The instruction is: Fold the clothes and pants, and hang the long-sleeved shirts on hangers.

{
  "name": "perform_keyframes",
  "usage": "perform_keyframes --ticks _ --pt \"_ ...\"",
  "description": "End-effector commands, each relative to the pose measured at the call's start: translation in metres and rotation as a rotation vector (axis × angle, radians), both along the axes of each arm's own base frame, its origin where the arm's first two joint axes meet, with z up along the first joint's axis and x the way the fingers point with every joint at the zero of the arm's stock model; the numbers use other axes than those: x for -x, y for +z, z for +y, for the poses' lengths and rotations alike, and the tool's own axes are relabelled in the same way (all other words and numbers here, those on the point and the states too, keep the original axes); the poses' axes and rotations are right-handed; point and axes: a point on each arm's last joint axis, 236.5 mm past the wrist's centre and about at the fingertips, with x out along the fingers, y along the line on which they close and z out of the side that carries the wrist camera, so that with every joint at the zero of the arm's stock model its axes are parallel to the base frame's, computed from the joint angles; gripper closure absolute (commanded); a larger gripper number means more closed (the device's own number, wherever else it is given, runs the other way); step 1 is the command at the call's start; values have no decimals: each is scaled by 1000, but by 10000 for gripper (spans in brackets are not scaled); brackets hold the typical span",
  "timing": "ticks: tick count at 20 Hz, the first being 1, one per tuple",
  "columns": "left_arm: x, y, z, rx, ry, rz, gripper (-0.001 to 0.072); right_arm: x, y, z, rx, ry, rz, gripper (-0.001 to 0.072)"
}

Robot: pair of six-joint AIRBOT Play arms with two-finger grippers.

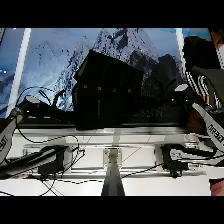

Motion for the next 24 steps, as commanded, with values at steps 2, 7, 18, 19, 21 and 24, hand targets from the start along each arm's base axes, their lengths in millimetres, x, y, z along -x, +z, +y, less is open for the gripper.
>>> perform_keyframes --ticks 2,7,18,19,21,24 --pt "11 -28 18 -137 -101 -22 286 0 0 0 -1 2 0 675" --pt "13 -29 16 -132 -119 -16 344 0 1 1 -2 2 0 675" --pt "-119 79 22 -132 -121 -373 697 -32 92 14 2 86 -367 677" --pt "-139 108 22 -139 -109 -471 697 -37 119 23 5 118 -457 677" --pt "-175 172 29 -192 -65 -701 697 -44 174 39 -1 162 -626 676" --pt "-207 298 44 -283 115 -1085 697 -44 272 61 -66 174 -873 676"
